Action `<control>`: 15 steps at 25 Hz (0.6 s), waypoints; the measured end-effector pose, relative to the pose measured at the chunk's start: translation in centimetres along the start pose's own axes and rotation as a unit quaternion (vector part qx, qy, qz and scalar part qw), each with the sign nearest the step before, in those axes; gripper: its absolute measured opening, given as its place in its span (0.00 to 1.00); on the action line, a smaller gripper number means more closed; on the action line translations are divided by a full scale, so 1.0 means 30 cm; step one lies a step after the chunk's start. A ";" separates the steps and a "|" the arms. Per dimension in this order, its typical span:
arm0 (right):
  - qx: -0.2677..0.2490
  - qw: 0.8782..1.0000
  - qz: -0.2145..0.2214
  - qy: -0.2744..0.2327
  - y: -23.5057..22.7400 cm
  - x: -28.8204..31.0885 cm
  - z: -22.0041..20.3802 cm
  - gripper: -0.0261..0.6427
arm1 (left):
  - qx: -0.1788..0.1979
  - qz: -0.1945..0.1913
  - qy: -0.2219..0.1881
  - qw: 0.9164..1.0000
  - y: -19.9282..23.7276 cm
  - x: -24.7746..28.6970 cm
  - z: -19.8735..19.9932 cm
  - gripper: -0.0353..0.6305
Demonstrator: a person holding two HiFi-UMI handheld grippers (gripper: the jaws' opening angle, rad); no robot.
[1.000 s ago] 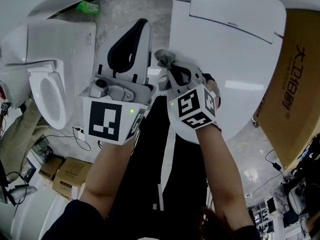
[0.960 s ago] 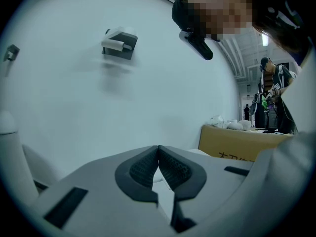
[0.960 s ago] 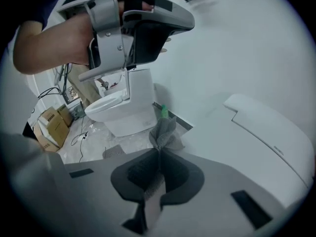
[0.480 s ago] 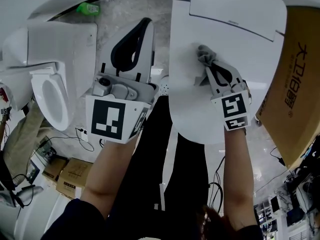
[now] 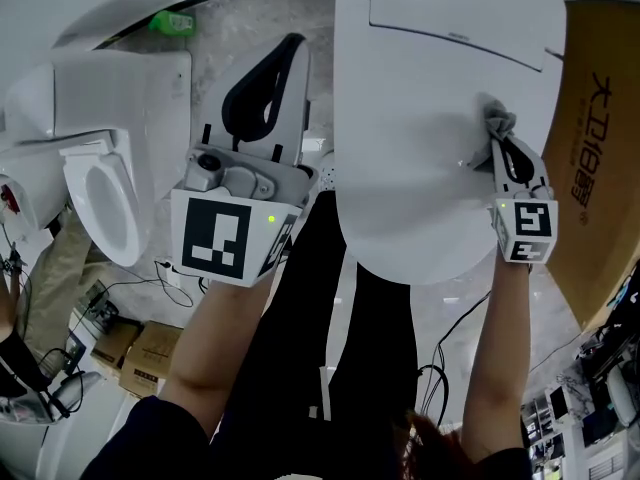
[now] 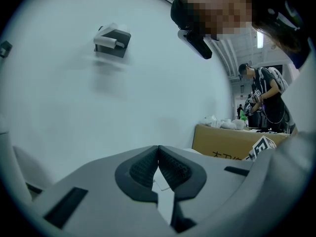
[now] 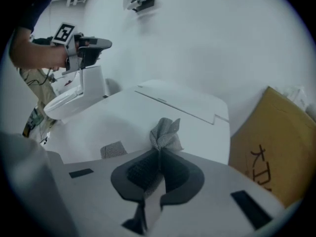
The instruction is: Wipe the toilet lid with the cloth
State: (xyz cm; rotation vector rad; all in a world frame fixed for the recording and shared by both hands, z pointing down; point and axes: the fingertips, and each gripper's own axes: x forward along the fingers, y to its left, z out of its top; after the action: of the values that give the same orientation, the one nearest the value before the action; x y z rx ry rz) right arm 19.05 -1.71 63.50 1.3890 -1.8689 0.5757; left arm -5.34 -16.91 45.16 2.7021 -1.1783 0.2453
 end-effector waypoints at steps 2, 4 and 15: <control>0.014 0.999 -0.031 0.017 -0.077 -0.041 -0.081 0.09 | 0.000 -0.002 0.000 1.000 -0.006 -0.002 -0.002 0.08; 0.032 0.997 -0.060 0.028 -0.140 -0.083 -0.144 0.09 | -0.001 -0.004 0.000 1.000 -0.012 -0.003 -0.002 0.08; 0.057 0.995 -0.079 0.035 -0.057 -0.151 -0.211 0.09 | -0.004 -0.007 -0.006 1.000 -0.040 -0.015 0.006 0.08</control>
State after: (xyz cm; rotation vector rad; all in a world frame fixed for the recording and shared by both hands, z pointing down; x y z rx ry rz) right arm 23.17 5.11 63.92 1.5540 -1.6758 0.6500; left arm -4.75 -15.83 44.75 2.7066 -1.1604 0.2230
